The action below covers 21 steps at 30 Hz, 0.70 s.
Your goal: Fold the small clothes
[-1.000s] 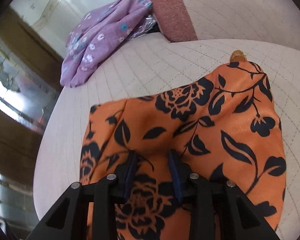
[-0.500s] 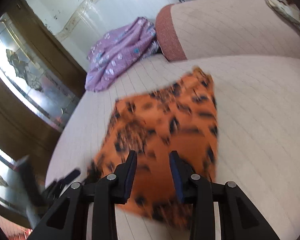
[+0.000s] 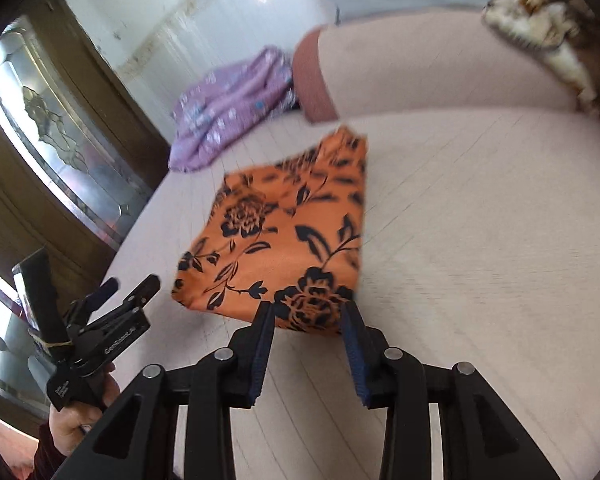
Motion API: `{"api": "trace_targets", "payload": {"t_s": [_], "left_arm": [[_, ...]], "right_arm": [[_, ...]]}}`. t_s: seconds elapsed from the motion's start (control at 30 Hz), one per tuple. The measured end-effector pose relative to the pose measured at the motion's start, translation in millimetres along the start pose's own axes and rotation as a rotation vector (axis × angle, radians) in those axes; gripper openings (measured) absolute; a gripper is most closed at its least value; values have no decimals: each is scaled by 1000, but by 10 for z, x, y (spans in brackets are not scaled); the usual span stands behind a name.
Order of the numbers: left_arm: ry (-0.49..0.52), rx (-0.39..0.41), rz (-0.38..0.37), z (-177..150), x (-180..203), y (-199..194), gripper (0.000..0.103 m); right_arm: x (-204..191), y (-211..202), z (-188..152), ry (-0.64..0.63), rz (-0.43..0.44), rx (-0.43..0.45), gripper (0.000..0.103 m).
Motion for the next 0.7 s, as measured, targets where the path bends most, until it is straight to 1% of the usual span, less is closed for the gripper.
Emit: {"api": "trace_targets", "payload": {"t_s": [0.07,0.1,0.13,0.17,0.2,0.3,0.4,0.53,0.7], "left_arm": [[19,37,-18,60,59,-253,91],[34,58,-12,107,87,-388,91],[42,68,-3,121,105,-475,93],[52,81,13,168,120,-580,95],[58,102,26,210,130,-694,100],[54,154,28,275,118,-977,101],[49,179,22,343,94,-1174,101],[41,224,27,434,46,-1418,101],[29,254,30,477,19,-1576,101]], "right_arm": [[57,-339,-15,-1,-16,47,39],[82,-490,-31,-2,-23,68,41],[99,-651,-51,-6,-33,92,51],[112,-803,-72,-10,-49,115,57],[127,-955,-91,-15,-63,141,59],[108,-1315,-163,-41,-93,190,59],[59,-1510,-218,-63,-113,224,59],[-50,-1696,-280,-96,-123,253,60],[-128,-1792,-339,-99,-134,264,60]]}}
Point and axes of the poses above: each gripper's, at about its wrist camera, not at the fingertips, and y roughly the way its jaws point, x to its right, z to its top, the point moved 4 cm from there along y, roughly the way its jaws point, and after that the axes turned 8 degrees about x, right-handed, at the moved point
